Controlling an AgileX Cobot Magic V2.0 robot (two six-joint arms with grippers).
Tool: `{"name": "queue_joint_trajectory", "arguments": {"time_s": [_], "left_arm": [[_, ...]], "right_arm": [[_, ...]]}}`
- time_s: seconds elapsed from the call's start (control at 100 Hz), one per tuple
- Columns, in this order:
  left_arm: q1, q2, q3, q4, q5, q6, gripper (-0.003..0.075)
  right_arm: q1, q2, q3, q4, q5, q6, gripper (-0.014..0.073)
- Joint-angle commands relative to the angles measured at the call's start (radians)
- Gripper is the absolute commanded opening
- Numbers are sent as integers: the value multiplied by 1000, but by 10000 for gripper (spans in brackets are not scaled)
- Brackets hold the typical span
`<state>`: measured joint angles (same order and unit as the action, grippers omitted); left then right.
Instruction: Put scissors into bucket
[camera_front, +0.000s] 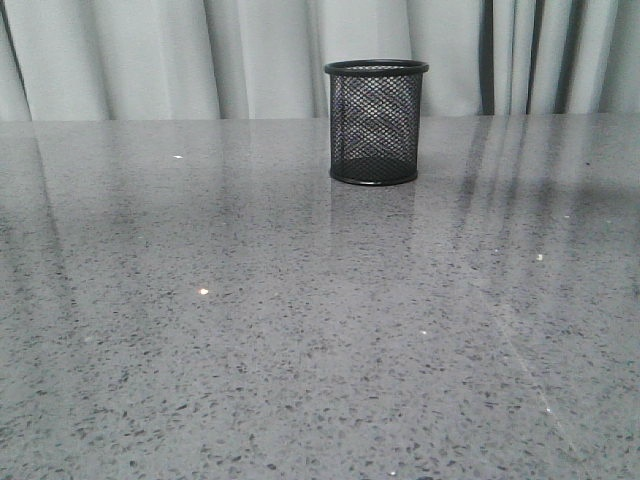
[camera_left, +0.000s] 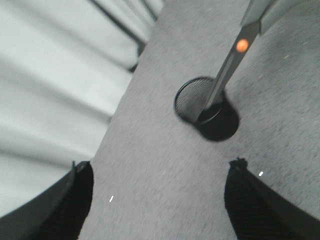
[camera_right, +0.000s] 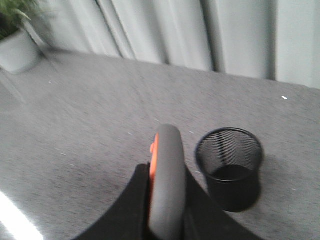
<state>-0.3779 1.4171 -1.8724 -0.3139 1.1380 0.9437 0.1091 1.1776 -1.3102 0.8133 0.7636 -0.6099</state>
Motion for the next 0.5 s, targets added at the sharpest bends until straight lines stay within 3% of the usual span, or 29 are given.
{"name": "queue_joint_trajectory", "arguments": {"time_s": [0.0, 0.11, 0.28, 0.49], "left_arm": [[73, -53, -32, -46, -24, -18, 512], [153, -68, -32, -84, -3, -18, 511], [250, -81, -32, -152, 9, -18, 511], [280, -80, -32, -191, 7, -18, 511]], "right_arm": [[-7, 66, -142, -109, 13, 89, -44], [-7, 177, -301, -243, 111, 177, -44], [-3, 356, -550, -329, 267, 221, -44], [31, 501, -741, -416, 394, 247, -44]]}}
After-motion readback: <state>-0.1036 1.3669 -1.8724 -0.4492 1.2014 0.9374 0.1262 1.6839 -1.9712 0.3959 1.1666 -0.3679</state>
